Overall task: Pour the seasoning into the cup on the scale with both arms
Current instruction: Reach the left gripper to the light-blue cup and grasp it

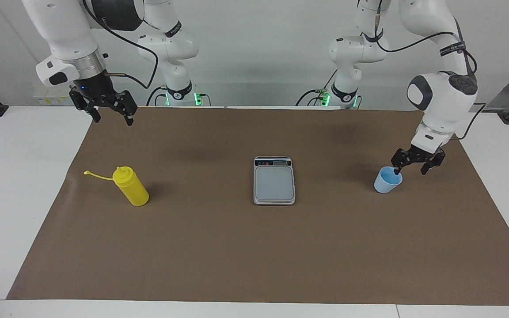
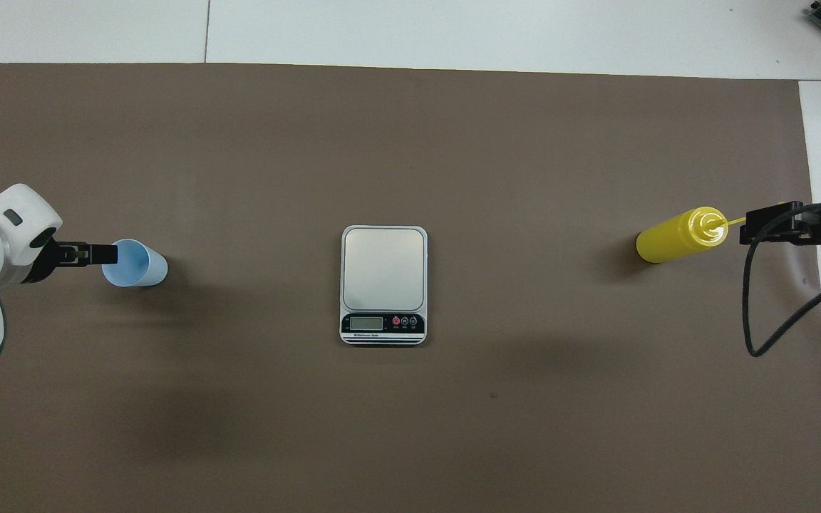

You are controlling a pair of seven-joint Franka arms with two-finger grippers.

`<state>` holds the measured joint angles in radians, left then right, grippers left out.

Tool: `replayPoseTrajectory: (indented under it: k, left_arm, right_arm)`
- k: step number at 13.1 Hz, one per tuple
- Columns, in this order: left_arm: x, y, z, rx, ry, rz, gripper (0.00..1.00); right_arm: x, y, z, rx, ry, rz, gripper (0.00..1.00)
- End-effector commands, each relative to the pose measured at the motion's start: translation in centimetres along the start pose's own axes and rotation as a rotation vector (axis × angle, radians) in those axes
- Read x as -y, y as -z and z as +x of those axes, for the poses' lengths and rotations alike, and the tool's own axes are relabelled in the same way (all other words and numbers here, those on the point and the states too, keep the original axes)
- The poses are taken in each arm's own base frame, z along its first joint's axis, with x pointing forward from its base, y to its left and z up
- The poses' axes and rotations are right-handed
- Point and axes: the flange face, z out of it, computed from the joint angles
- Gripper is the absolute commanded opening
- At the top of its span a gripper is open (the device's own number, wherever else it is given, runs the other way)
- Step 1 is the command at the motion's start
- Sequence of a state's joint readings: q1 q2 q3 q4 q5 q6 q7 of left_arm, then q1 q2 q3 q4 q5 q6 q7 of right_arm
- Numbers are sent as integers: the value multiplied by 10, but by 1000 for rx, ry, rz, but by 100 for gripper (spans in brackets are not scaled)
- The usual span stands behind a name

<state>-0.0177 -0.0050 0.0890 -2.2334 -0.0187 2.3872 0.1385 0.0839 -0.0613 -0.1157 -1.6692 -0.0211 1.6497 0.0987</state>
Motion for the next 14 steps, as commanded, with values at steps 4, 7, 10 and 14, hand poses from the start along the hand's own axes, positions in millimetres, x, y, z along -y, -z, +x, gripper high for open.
replayPoseTrajectory:
  k: [4, 7, 10, 14]
  left_arm:
    - [0, -28, -18, 9, -3, -7, 100]
    - [0, -46, -27, 6, 0, -4, 100]
    - [-1, -45, -26, 9, -2, -5, 98]
    - [-1, -44, -24, 6, 1, -4, 48]
  right_arm:
    - [-4, 1, -4, 3, -6, -2, 100]
    - [-5, 2, -4, 2, -7, -2, 100]
    - [-5, 1, -4, 3, -7, -2, 100]
    - [-5, 1, -4, 3, -6, -2, 100]
